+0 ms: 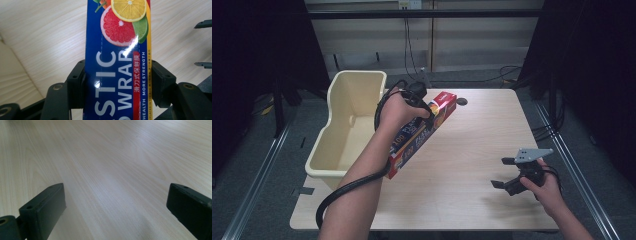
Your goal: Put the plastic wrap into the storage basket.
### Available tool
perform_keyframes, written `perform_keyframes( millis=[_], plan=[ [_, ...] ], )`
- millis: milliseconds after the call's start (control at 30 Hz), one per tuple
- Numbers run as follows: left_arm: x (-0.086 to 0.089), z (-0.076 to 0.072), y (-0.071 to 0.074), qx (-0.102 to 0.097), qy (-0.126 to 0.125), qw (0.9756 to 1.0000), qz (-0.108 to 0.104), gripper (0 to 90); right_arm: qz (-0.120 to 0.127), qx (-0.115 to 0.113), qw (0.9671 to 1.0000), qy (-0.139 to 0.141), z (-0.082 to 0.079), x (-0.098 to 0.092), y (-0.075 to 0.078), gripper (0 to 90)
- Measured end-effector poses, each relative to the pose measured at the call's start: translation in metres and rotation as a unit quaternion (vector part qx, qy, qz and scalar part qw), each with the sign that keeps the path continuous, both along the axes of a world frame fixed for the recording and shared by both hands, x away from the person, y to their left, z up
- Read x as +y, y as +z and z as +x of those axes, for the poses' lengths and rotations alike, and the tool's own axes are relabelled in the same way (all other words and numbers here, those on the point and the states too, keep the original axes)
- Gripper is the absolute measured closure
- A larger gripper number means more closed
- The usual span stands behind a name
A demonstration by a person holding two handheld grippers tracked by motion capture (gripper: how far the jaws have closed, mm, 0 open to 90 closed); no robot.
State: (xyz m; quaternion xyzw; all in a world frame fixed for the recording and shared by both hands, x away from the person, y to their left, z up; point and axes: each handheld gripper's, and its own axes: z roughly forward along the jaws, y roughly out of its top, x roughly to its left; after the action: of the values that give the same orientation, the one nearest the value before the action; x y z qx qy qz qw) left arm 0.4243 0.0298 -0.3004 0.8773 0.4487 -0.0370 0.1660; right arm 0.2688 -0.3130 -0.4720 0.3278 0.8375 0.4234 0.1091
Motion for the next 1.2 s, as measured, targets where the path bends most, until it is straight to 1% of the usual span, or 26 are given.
perform_keyframes(
  millis=[33, 67, 100, 133, 200, 267, 300, 333, 367, 400, 467, 533, 600, 700, 733, 767, 833, 867, 900, 933, 1033, 1067, 1167, 1200],
  plan=[
    [0.000, 0.000, 0.000, 0.000, 0.000, 1.0000, 0.000, 40.9, 0.000, 0.000, 1.0000, 0.003, 0.000, 0.000, 0.000, 2.0],
    [0.003, -0.001, 0.004, 0.004, 0.007, 1.0000, 0.005, 40.9, -0.002, 0.002, 1.0000, 0.005, 0.000, 0.000, 0.000, 2.0],
    [0.003, -0.001, 0.004, 0.004, 0.007, 1.0000, 0.005, 40.8, -0.003, 0.002, 1.0000, 0.006, 0.000, 0.001, 0.000, 2.0],
    [0.006, -0.001, 0.007, 0.008, 0.010, 0.9999, 0.003, 40.9, -0.003, 0.001, 1.0000, 0.004, 0.000, 0.001, 0.000, 2.0],
    [0.007, 0.000, 0.009, 0.009, 0.011, 0.9999, 0.003, 40.9, -0.001, 0.003, 1.0000, 0.006, 0.000, 0.001, -0.001, 2.0],
    [0.011, 0.000, 0.016, 0.005, 0.017, 0.9998, 0.008, 40.9, -0.002, 0.003, 1.0000, 0.006, 0.000, 0.001, -0.001, 2.0],
    [0.011, 0.000, 0.016, 0.005, 0.017, 0.9998, 0.008, 40.9, -0.002, 0.003, 1.0000, 0.006, 0.000, 0.001, -0.001, 2.0],
    [0.014, 0.000, 0.020, 0.007, 0.018, 0.9998, 0.008, 40.9, -0.002, 0.004, 1.0000, 0.006, 0.000, 0.001, -0.001, 2.0],
    [0.014, 0.000, 0.020, 0.007, 0.018, 0.9998, 0.008, 40.9, -0.002, 0.004, 1.0000, 0.006, 0.000, 0.001, -0.001, 2.0],
    [0.015, 0.000, 0.022, 0.004, 0.018, 0.9998, 0.007, 40.9, -0.002, 0.002, 1.0000, 0.007, 0.000, 0.001, -0.001, 2.0],
    [0.019, 0.000, 0.026, 0.007, 0.024, 0.9997, 0.008, 40.9, -0.002, 0.002, 1.0000, 0.007, 0.000, 0.001, -0.001, 2.0],
    [0.022, 0.000, 0.031, 0.004, 0.027, 0.9996, 0.010, 40.9, -0.002, 0.002, 1.0000, 0.006, 0.000, 0.001, -0.001, 2.0],
    [0.025, 0.000, 0.035, 0.007, 0.033, 0.9994, 0.010, 40.9, -0.002, 0.001, 1.0000, 0.007, 0.000, 0.001, 0.000, 2.0],
    [0.029, 0.000, 0.038, 0.006, 0.034, 0.9993, 0.011, 40.9, -0.001, 0.003, 1.0000, 0.006, 0.000, 0.001, 0.000, 2.0],
    [0.033, 0.000, 0.041, 0.008, 0.038, 0.9992, 0.011, 40.9, -0.001, 0.004, 1.0000, 0.006, 0.000, 0.002, 0.000, 2.0],
    [0.033, 0.000, 0.041, 0.008, 0.038, 0.9992, 0.011, 40.9, -0.002, 0.003, 1.0000, 0.005, 0.000, 0.002, 0.000, 2.0],
    [0.038, 0.000, 0.046, 0.007, 0.043, 0.9989, 0.016, 40.9, -0.002, 0.003, 1.0000, 0.006, 0.000, 0.002, 0.000, 2.0],
    [0.040, 0.000, 0.047, 0.009, 0.049, 0.9987, 0.014, 40.9, -0.003, 0.003, 1.0000, 0.005, 0.000, 0.002, 0.000, 2.0],
    [0.040, 0.000, 0.047, 0.009, 0.049, 0.9987, 0.014, 40.9, -0.003, 0.003, 1.0000, 0.005, 0.000, 0.002, 0.000, 2.0],
    [0.044, 0.000, 0.050, 0.011, 0.051, 0.9985, 0.013, 40.9, -0.002, 0.004, 1.0000, 0.008, 0.000, 0.002, 0.000, 2.0],
    [0.048, -0.001, 0.054, 0.010, 0.058, 0.9982, 0.012, 40.9, -0.002, 0.004, 1.0000, 0.008, 0.000, 0.002, 0.000, 2.0],
    [0.053, -0.001, 0.057, 0.009, 0.060, 0.9980, 0.014, 40.9, -0.005, -0.001, 1.0000, 0.004, 0.000, 0.002, -0.001, 2.0],
    [0.057, -0.002, 0.060, 0.008, 0.066, 0.9977, 0.015, 40.9, -0.005, 0.003, 1.0000, 0.006, 0.000, 0.003, 0.000, 2.0],
    [0.060, -0.003, 0.063, 0.007, 0.075, 0.9971, 0.015, 40.9, -0.005, 0.003, 1.0000, 0.005, 0.000, 0.003, 0.000, 2.0]
  ],
)
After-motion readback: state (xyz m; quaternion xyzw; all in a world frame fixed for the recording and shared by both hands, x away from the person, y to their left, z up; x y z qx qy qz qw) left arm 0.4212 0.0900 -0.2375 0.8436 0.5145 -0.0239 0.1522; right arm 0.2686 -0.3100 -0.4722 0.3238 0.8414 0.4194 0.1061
